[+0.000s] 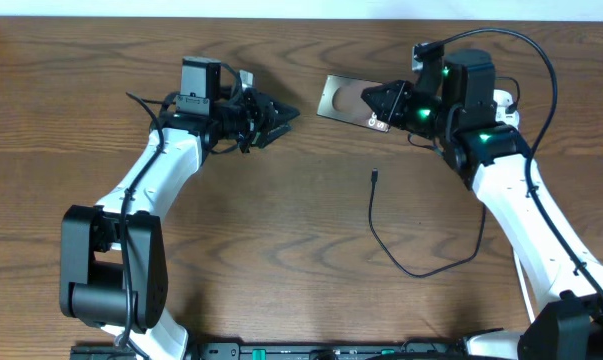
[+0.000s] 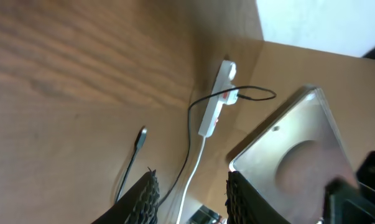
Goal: Plug charger to phone and switch on socket
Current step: 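Open the left gripper and pull the phone away with the right gripper, then hold the phone upright in the right gripper near the power strip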
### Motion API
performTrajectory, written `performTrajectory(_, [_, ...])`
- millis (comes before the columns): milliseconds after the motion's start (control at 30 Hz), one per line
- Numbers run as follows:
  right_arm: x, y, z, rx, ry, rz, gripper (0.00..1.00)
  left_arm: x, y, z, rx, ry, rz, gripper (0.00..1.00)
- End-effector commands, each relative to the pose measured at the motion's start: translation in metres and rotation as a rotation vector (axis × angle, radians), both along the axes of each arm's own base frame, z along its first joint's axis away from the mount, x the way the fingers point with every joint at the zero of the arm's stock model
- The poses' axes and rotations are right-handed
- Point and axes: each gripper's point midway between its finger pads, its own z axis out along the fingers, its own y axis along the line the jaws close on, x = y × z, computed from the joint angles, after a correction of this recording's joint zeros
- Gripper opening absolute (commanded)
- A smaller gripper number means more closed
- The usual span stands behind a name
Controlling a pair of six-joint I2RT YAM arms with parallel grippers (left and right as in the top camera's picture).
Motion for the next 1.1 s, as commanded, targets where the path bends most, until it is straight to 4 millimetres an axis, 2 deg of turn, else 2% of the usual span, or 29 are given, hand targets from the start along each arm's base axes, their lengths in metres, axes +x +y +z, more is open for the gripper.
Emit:
performTrajectory(0, [0.001, -0.002, 0.022, 0.055, -0.025, 0.001, 0.01, 0.006, 0.000, 0.015, 0.004, -0.079, -0.006, 0.33])
performTrajectory(600, [0.006, -0.008, 0.024, 0.120, 0.030, -0.067, 0.01, 0.011, 0.004, 0.012, 0.033, -0.080, 0.030, 0.35])
performTrajectory(667, [0.007, -0.008, 0.025, 0.120, 0.025, -0.068, 0.01, 0.011, 0.004, 0.012, 0.027, -0.066, 0.038, 0.39])
performTrajectory(900, [0.012, -0.008, 0.032, 0.149, 0.010, -0.088, 0.01, 0.013, 0.005, 0.013, 0.021, -0.056, 0.054, 0.41])
performTrajectory(1067, [0.016, -0.009, 0.038, 0.186, 0.010, -0.116, 0.01, 0.015, 0.005, 0.014, 0.008, -0.040, 0.070, 0.47])
